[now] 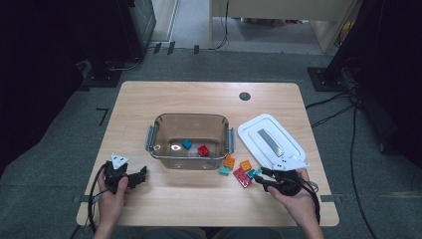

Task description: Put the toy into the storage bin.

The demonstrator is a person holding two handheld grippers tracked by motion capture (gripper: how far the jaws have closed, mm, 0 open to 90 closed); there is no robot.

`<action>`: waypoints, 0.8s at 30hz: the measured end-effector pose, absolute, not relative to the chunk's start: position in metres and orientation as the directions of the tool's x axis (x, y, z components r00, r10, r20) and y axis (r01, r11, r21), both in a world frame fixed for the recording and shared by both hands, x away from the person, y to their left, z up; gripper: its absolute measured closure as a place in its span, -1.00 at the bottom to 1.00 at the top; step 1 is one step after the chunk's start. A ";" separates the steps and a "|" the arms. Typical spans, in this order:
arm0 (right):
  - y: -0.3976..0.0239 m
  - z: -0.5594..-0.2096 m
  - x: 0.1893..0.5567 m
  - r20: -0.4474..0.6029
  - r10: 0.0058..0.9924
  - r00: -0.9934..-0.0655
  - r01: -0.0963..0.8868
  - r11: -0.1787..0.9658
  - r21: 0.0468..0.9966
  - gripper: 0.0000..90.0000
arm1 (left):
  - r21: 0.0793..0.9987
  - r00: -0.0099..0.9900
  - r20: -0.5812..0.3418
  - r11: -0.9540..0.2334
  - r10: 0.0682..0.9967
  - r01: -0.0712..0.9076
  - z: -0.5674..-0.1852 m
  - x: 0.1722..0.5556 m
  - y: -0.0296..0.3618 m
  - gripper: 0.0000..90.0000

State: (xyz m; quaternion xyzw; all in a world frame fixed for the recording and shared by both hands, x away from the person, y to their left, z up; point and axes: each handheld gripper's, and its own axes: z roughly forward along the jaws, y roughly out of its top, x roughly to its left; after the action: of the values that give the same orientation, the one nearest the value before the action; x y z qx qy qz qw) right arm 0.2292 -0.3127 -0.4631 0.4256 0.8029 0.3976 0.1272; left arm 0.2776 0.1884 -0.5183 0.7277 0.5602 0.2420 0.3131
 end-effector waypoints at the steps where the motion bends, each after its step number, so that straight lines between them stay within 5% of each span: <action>1: -0.313 -0.461 0.232 0.134 0.785 -0.604 0.582 0.320 0.748 0.34 | 0.727 0.255 0.001 -0.176 0.967 0.664 -0.518 0.278 0.188 -0.75; 24: -0.303 -0.425 0.288 0.149 0.780 -0.607 0.581 0.309 0.753 0.34 | 0.727 0.255 0.001 -0.176 0.967 0.664 -0.518 0.278 0.188 -0.75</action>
State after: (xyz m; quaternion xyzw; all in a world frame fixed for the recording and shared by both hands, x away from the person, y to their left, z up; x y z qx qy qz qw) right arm 0.2879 -0.3030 -0.4251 0.4256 0.7995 0.4056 0.1230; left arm 0.2777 0.1884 -0.5184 0.7277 0.5602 0.2420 0.3131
